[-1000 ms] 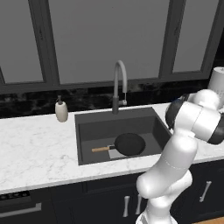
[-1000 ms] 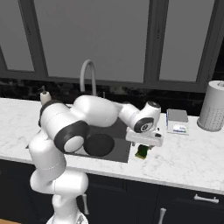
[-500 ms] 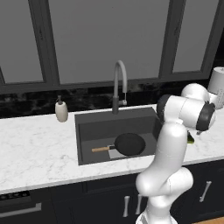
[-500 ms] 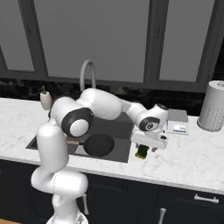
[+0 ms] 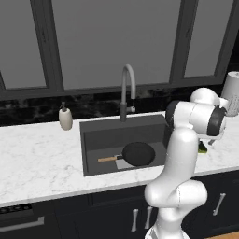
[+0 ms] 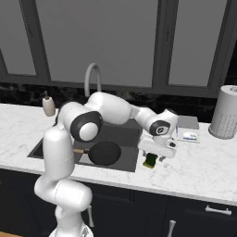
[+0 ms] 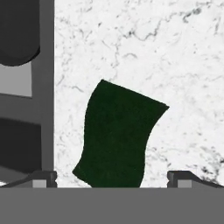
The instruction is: Pick the pan and sponge and place them into the sink. Then turn on the water.
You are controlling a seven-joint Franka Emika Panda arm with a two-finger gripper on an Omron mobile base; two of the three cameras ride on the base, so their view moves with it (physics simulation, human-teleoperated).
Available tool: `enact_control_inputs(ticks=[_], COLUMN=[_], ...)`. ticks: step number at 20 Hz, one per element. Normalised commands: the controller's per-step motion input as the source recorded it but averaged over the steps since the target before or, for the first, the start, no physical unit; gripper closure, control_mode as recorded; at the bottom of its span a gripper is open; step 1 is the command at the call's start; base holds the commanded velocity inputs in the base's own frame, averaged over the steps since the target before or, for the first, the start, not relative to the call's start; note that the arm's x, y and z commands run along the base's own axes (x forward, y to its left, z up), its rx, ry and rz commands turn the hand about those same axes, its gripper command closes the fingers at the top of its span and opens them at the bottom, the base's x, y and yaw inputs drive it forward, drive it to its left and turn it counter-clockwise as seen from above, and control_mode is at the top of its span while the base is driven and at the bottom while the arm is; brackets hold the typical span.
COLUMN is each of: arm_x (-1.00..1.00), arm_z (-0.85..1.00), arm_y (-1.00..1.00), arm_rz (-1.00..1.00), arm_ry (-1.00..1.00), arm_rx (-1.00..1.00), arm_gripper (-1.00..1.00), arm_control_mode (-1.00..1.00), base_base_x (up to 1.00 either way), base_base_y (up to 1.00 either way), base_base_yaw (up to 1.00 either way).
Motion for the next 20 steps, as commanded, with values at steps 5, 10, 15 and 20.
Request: enact_control_inputs(ticks=[5,10,15,20], arm_x=[0.0,0.0,0.0,0.0], arm_z=[-0.08,-0.13,-0.19,-0.13], arm_y=[0.07,0.0,0.01,0.0], arm_rz=[0.0,0.0,0.0,0.0], arm_ry=[0.04,0.0,0.0,0.0], arm_rx=[0.0,0.0,0.0,0.0], arm_gripper=[-1.0,-1.0,-1.0,-1.0], arm_control_mode=[-1.0,-1.0,-1.0,-1.0], base_base_x=[0.0,0.0,0.0,0.0], base_base_y=[0.0,0.0,0.0,0.0], base_base_yaw=[0.0,0.0,0.0,0.0])
